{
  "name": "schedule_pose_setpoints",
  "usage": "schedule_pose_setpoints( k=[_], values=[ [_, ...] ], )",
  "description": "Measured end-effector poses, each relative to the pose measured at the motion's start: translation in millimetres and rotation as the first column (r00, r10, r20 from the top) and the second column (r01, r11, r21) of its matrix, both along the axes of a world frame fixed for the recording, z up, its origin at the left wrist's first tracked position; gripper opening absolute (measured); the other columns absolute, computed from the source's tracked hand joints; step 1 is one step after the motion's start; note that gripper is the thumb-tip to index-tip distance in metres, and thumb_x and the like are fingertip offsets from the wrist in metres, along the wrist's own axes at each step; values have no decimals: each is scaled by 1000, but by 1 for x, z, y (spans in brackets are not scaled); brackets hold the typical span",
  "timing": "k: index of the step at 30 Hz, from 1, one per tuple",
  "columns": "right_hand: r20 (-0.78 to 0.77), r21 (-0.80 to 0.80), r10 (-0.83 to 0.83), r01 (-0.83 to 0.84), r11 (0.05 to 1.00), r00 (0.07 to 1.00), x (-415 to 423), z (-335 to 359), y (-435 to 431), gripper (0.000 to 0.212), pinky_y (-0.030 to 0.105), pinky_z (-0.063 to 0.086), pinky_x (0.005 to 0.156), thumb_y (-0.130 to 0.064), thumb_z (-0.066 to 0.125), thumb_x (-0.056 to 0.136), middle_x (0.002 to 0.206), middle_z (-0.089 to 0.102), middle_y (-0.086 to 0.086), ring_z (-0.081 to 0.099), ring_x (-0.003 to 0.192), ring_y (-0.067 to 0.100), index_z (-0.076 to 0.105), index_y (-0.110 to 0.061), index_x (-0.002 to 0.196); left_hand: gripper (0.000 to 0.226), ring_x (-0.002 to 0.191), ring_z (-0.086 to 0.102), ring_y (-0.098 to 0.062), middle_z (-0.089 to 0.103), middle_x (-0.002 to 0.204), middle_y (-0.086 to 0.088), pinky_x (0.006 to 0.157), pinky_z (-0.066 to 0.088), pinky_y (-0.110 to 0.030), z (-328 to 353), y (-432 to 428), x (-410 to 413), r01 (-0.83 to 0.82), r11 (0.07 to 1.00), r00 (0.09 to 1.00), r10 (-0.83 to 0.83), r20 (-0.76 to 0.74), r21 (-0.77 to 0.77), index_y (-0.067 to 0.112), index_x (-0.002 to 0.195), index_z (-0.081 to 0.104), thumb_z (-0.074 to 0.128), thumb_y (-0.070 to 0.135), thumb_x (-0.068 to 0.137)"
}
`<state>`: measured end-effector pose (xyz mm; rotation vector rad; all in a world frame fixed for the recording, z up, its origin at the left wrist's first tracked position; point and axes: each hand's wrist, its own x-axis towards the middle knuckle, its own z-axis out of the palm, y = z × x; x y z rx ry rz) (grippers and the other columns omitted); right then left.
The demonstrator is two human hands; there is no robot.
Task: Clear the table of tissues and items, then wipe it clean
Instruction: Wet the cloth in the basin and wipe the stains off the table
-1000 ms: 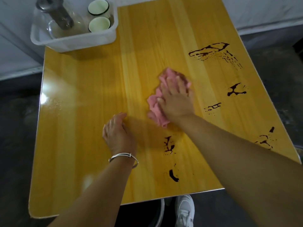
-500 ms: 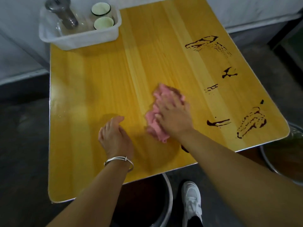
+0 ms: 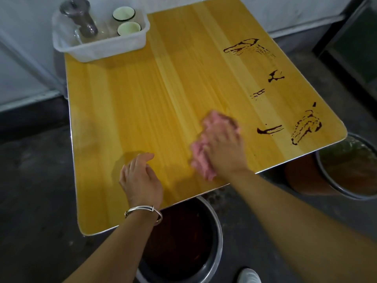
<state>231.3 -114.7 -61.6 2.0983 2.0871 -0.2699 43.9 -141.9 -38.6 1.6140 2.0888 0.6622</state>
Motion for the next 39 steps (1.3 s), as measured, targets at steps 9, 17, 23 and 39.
schedule_pose_setpoints(
  k=[9, 17, 23, 39],
  values=[
    [-142, 103, 127, -112, 988, 982, -45, -13, -33, 48, 48, 28, 107, -38, 47, 89, 144, 44, 3, 31, 138, 30, 51, -21, 133, 36, 110, 52, -33, 64, 107, -14, 108, 26, -45, -15, -13, 53, -84, 996, 995, 83, 64, 21, 6, 104, 63, 36, 3, 80],
    [-170, 47, 4, 4, 999, 985, 29, 3, 2, 52, 43, 14, 113, -35, 27, 100, 158, 3, -3, -8, 145, 23, 15, -22, 149, 32, 112, 50, -29, 63, 109, -11, 107, 26, -43, -10, -15, 74, -172, 985, 985, 171, 31, 22, 9, 106, 62, 42, -7, 86],
    [-227, 127, 237, -212, 969, 945, -16, -13, -49, 43, 37, 46, 89, -33, 41, 84, 129, 59, -6, 49, 126, 22, 62, -26, 121, 30, 110, 52, -33, 64, 106, -15, 105, 28, -49, -14, -32, 79, -238, 971, 971, 237, 39, 15, 7, 102, 63, 45, -8, 83],
    [-236, 144, 283, -254, 956, 930, -30, -2, -78, 35, 40, 40, 95, -34, 61, 79, 123, 61, -7, 42, 111, 24, 67, -24, 113, 33, 115, 50, -32, 63, 111, -11, 106, 28, -49, -18, -68, 44, -48, 999, 999, 48, 8, 13, 7, 109, 61, 42, -7, 85]
  ],
)
